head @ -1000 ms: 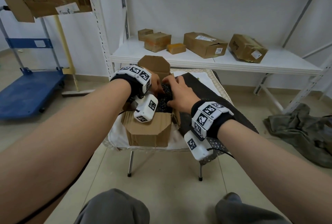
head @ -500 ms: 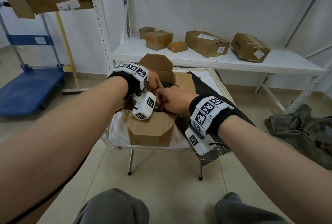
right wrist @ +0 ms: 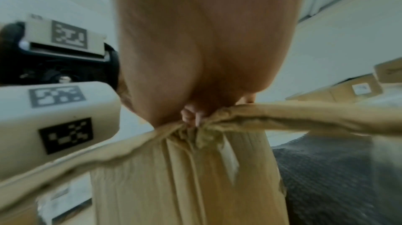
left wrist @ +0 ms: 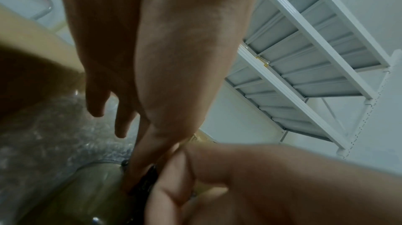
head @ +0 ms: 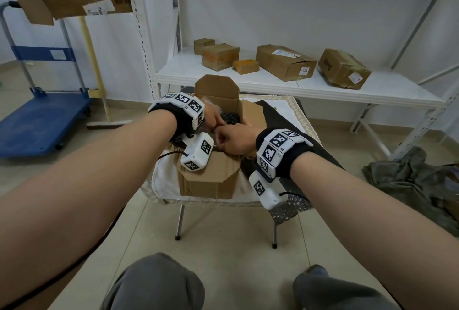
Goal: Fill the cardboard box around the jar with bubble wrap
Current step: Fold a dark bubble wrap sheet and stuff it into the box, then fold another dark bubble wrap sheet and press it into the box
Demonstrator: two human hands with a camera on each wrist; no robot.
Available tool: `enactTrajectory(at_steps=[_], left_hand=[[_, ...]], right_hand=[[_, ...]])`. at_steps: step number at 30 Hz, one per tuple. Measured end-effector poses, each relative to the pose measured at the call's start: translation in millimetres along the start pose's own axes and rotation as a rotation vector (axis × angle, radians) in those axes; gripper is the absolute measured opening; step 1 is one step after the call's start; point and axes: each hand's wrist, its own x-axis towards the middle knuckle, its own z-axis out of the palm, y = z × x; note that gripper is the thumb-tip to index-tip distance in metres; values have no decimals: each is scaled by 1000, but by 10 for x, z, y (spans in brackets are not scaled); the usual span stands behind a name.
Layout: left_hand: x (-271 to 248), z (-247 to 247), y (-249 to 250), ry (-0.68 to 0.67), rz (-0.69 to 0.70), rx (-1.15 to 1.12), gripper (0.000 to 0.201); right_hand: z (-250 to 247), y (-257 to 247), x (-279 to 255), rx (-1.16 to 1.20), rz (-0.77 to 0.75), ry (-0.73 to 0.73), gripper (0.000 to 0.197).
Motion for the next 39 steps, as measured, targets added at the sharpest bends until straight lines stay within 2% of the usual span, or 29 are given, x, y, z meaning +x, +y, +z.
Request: enactTrajectory(at_steps=[4,6,10,14,17,21,26,29,31,32,35,37,39], left_hand=[[-67,7,82,55,-43,-5,33],[-94,4,95,75,-26,-39,28],[-142,-23,131,194,-43,-125,33],[-194,-103,263,373,-28,-212,25],[-193,-156,465,437,7,-278,24],[-209,-180,787,431,96,-354,20],[-169,-94,1264,364,193,-315,22],[-119,31,1456,347,205,-276,19],[-59,123,1557,315,213,-313,19],[-30,165,1600,292,212,-318,21],[32,262,1655,236,193,-315,24],[71,295,1658,219,179,-307,25],[93,316,1657,209,161,-288,27]], right_hand=[[26,112,-56,364,-9,215,27],[23,155,-103,472,5,324,23],[-1,254,-169,545,37,500,16],[50,455,-214,639,182,609,21],[115,655,-298,736,317,658,13],[219,931,-470,775,489,673,10],[447,1299,-723,758,765,639,23],[629,1554,-801,767,957,513,53],[821,1870,-760,761,1015,434,77],[966,2112,-695,760,1030,414,80],[1172,2448,-626,804,1065,391,75],[1056,2273,-752,846,1083,397,75],[924,2069,-890,865,1101,394,61]])
